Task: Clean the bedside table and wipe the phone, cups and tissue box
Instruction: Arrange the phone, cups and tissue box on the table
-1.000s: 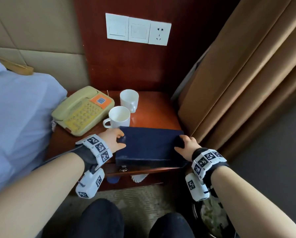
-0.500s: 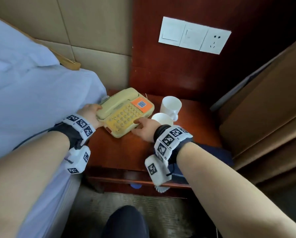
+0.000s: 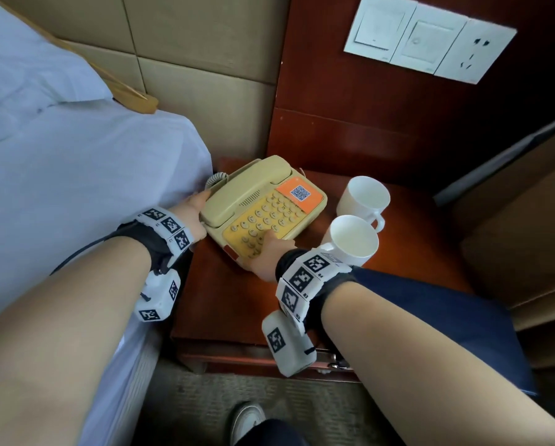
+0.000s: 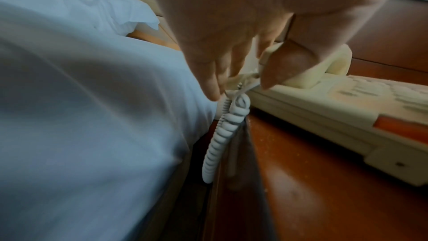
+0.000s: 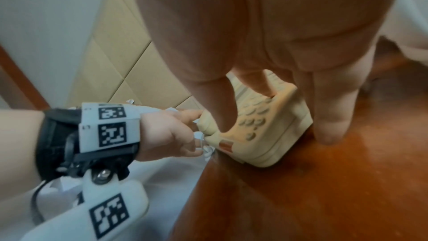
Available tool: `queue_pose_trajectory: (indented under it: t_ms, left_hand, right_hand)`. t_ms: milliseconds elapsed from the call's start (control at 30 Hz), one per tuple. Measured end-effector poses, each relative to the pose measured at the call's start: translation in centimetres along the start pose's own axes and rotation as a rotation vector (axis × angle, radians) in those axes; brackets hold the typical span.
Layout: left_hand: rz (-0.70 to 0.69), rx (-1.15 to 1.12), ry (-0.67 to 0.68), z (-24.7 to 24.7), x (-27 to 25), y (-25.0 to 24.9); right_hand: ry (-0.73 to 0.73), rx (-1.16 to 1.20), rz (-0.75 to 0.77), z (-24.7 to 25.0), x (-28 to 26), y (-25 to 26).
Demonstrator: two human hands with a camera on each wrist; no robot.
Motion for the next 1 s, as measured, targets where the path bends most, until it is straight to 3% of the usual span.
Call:
queue_pose_trajectory:
  t_ms: [167,400,600,1000]
  left_hand:
    - [0.06,0.037,-0.001,-0.4,0.4,1.4]
    - [0.046,-0.132,0.042,0.0,-0.1,1.2]
    - [0.046,-0.068,0.091,-1.4,-1.2,1.4]
    - [0.008,-0.042,0.074,-2.8,-0.4,1.2]
  right_hand:
    - [0.038,-0.144,-0.124,-0.9,0.1,0.4]
    - [0.013,-0.066,-0.104,-0.3,0.1,-0.3]
    - [0.001,0.01,-0.128,1.7,1.5,-1.4]
    - [-0.024,-0.202,-0.098,2.2,2.6,-0.7]
Point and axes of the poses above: each hand's wrist, its own x-axis towards the middle knuckle, its own z-axis out of the back of the hand, y = z × x, the point moved 6 cm from there along x, towards the middle knuckle, and after that the axes turned 6 degrees about y, right-handed, at the moved point
